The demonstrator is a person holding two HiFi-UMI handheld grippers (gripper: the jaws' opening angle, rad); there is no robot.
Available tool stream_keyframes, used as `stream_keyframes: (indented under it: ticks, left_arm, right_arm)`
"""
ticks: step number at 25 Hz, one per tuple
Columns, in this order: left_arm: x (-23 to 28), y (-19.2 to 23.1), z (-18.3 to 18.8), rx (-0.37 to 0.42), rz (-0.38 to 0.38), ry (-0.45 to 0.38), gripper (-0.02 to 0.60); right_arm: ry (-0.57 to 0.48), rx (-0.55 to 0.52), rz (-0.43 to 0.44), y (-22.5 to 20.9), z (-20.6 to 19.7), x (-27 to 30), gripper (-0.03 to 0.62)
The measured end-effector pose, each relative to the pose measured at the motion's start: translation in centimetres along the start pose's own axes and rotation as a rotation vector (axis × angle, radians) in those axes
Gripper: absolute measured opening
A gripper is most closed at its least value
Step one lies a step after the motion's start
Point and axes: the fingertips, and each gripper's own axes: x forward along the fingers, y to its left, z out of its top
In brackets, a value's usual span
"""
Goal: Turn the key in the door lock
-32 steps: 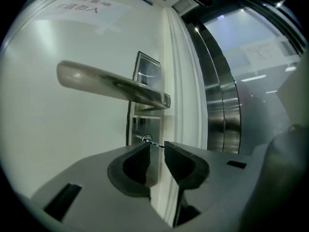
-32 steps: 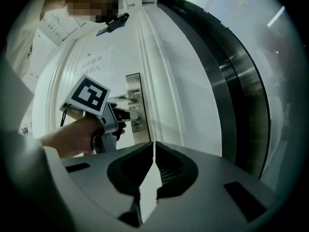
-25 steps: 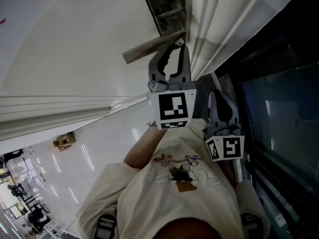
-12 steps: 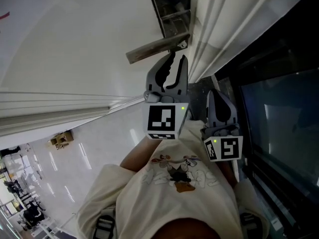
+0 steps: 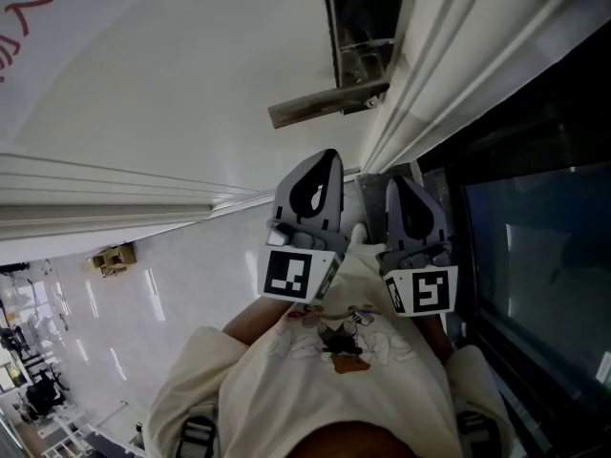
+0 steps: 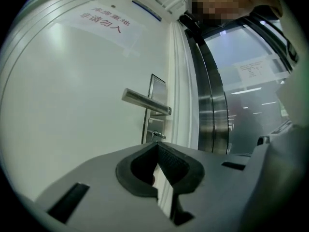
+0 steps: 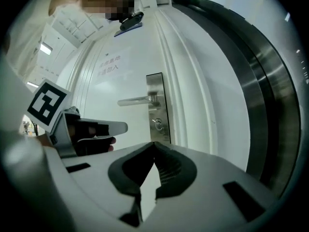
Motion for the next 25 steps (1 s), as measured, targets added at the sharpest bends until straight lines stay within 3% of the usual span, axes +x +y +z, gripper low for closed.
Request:
stream_keyframes:
  ticks: [7, 13, 25]
  left_arm:
    - [-3.7, 1.0, -0.9, 0.013, 0.026, -0.024, 0.006]
    - [-5.7, 0.8, -4.0, -0.009, 0.023, 0.061, 0.006]
    - [-5.6, 0.7, -3.2, -0.024, 0.029, 0.049, 0.006]
  right_arm:
    - [-0.030, -0.049, 0.052, 2.2, 1.6, 1.5, 0.006]
    - [-0.033, -0.042, 0.090, 3.6, 1.7, 2.0, 0.006]
    - [-0.009, -0.037, 0.101, 3.8, 1.3, 1.9, 0.006]
